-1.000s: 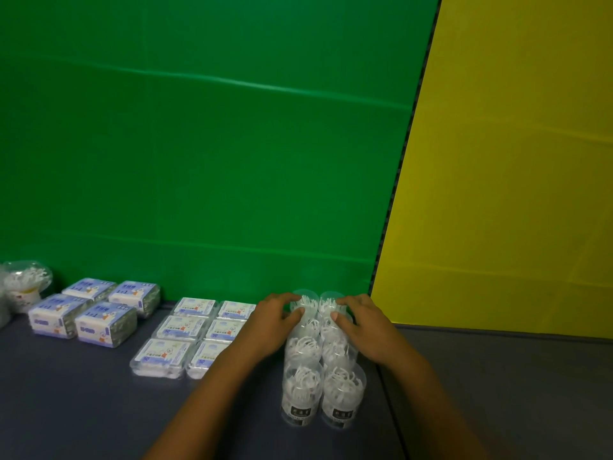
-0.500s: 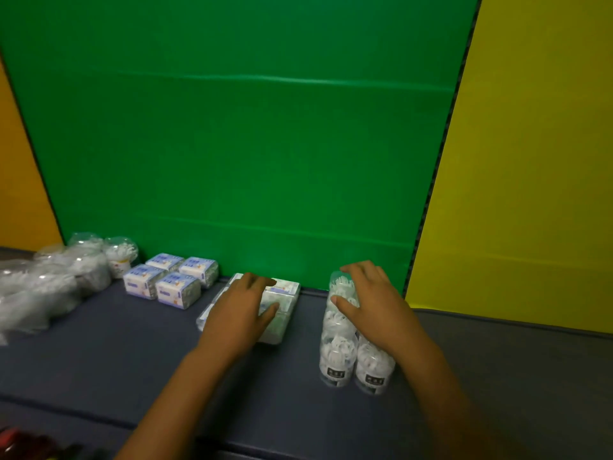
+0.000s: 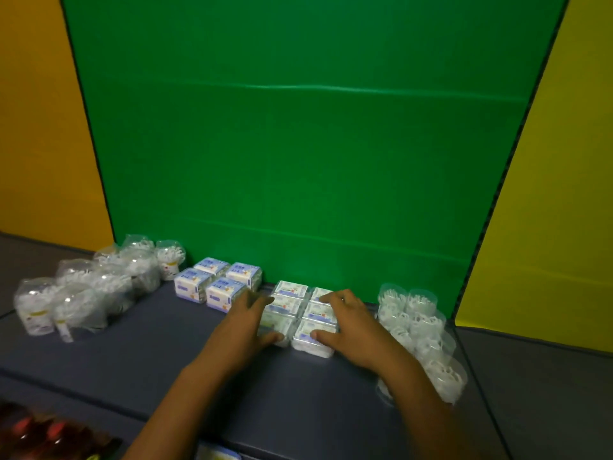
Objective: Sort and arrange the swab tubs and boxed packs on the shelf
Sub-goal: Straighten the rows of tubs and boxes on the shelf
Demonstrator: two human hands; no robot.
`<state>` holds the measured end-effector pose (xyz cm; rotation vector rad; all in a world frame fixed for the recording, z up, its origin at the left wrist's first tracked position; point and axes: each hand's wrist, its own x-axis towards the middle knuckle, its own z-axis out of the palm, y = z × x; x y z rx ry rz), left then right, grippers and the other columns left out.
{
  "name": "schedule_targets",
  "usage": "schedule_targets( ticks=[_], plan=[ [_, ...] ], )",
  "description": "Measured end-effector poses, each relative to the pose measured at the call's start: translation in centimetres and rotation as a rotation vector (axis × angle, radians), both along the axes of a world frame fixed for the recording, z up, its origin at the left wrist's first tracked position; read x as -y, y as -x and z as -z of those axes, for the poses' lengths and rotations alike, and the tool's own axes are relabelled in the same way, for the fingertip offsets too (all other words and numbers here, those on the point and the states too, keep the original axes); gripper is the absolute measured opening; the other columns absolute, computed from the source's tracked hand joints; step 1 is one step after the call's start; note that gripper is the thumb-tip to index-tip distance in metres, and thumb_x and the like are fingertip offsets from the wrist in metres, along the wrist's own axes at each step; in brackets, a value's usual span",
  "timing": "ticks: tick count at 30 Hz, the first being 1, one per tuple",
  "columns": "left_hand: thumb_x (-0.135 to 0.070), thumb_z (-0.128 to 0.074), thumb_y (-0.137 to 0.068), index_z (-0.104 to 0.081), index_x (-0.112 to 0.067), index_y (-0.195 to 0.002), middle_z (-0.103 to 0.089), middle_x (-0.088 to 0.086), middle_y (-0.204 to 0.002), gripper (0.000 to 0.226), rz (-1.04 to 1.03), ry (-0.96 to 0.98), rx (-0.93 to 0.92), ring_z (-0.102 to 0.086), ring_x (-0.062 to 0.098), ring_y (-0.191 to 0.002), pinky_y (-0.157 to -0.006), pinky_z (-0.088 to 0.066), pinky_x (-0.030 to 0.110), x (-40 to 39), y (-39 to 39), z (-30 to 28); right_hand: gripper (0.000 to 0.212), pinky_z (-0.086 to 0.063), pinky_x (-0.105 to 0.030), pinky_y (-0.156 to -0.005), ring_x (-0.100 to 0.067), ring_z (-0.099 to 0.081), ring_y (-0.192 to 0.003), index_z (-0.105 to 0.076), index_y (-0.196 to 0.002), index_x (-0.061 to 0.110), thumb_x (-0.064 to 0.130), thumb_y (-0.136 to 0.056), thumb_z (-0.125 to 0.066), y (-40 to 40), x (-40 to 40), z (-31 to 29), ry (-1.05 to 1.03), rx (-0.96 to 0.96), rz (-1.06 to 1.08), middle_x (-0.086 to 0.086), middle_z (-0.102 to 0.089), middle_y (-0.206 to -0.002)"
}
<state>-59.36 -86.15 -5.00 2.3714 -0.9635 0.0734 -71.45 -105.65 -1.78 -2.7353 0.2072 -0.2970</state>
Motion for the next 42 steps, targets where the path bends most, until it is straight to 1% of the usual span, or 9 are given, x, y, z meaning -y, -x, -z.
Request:
schedule_targets(
  ticks=[6, 13, 20, 26, 30, 36, 38, 40, 42],
  plan=[
    [-0.054, -0.077, -0.069, -0.012, -0.028, -0.152, -0.010, 0.002, -0.158, 0.108, 0.124, -0.016, -0.117, -0.019, 0.023, -0.144, -0.113, -0.027, 0.038, 1.0, -3.2, 1.9, 0.101, -0.022, -0.043, -0.117, -0.029, -0.008, -0.150, -0.015, -0.155, 0.028, 0.050, -0.077, -0.077, -2.5, -0.3, 2.4, -0.048, -0.259, 0.145, -0.003, 0.002, -0.163],
    [-0.062, -0.078, -0.060, -0.001, -0.023, -0.153, -0.005, 0.000, -0.161, 0.128, 0.239, -0.031, -0.200, -0.011, 0.018, -0.147, -0.118, -0.018, 0.033, 2.0, -6.4, 3.5, 0.110, -0.029, -0.035, -0.114, -0.027, -0.024, -0.144, -0.011, -0.155, 0.024, 0.037, -0.074, -0.083, -4.3, 0.1, 2.5, -0.126, -0.300, 0.210, -0.005, -0.009, -0.161],
    [-0.053, -0.082, -0.063, -0.006, -0.021, -0.152, -0.013, 0.002, -0.158, 0.122, 0.282, 0.037, -0.162, -0.019, 0.020, -0.144, -0.114, -0.022, 0.030, 2.9, -7.0, 3.8, 0.115, -0.029, -0.037, -0.117, -0.025, -0.025, -0.143, -0.013, -0.155, 0.021, 0.030, -0.068, -0.087, -5.3, 1.0, 2.0, -0.152, -0.368, 0.232, -0.002, -0.014, -0.159],
    [-0.058, -0.081, -0.061, -0.007, -0.020, -0.153, -0.014, 0.003, -0.157, 0.124, 0.275, 0.045, -0.172, -0.017, 0.021, -0.143, -0.116, -0.023, 0.036, 3.0, -7.0, 3.9, 0.118, -0.031, -0.037, -0.116, -0.024, -0.027, -0.142, -0.012, -0.155, 0.023, 0.035, -0.067, -0.088, -5.4, 1.1, 1.9, -0.115, -0.385, 0.229, -0.001, -0.015, -0.158],
    [-0.054, -0.082, -0.062, -0.010, -0.022, -0.151, -0.019, 0.001, -0.154, 0.119, 0.292, 0.077, -0.167, -0.021, 0.019, -0.141, -0.113, -0.023, 0.031, 2.8, -6.9, 3.7, 0.117, -0.032, -0.036, -0.115, -0.025, -0.029, -0.141, -0.013, -0.155, 0.021, 0.034, -0.066, -0.089, -5.4, 0.9, 1.6, -0.113, -0.386, 0.238, -0.003, -0.017, -0.156],
    [-0.066, -0.077, -0.056, -0.001, -0.020, -0.153, -0.001, -0.001, -0.161, 0.132, 0.289, 0.081, -0.197, 0.002, 0.016, -0.148, -0.120, -0.013, 0.038, 2.1, -7.2, 4.3, 0.119, -0.027, -0.038, -0.118, -0.025, -0.023, -0.145, -0.011, -0.156, 0.025, 0.034, -0.067, -0.088, -4.4, 0.5, 1.3, -0.093, -0.352, 0.248, 0.000, -0.013, -0.160],
    [-0.067, -0.076, -0.057, -0.011, -0.026, -0.152, -0.016, -0.007, -0.158, 0.122, 0.303, 0.102, -0.165, -0.011, 0.013, -0.147, -0.119, -0.023, 0.040, 1.4, -7.3, 4.3, 0.112, -0.029, -0.038, -0.117, -0.025, -0.029, -0.142, -0.015, -0.155, 0.026, 0.031, -0.069, -0.087, -3.9, 0.6, 1.0, -0.057, -0.345, 0.261, -0.003, -0.019, -0.157],
    [-0.051, -0.082, -0.063, -0.029, -0.037, -0.143, -0.038, -0.020, -0.142, 0.097, 0.312, 0.185, -0.165, -0.031, -0.001, -0.135, -0.111, -0.032, 0.024, 0.7, -7.1, 4.0, 0.103, -0.033, -0.036, -0.114, -0.025, -0.035, -0.138, -0.022, -0.152, 0.026, 0.027, -0.071, -0.086, -3.6, 0.7, 0.8, -0.030, -0.346, 0.268, -0.004, -0.026, -0.152],
    [-0.027, -0.085, -0.068, -0.033, -0.043, -0.127, -0.039, -0.035, -0.118, 0.080, 0.309, 0.265, -0.138, -0.038, -0.022, -0.110, -0.094, -0.027, -0.002, 0.2, -6.5, 3.4, 0.097, -0.038, -0.036, -0.111, -0.024, -0.042, -0.131, -0.029, -0.149, 0.026, 0.024, -0.070, -0.086, -3.7, 0.6, 0.8, -0.029, -0.343, 0.272, -0.005, -0.031, -0.147]
  ],
)
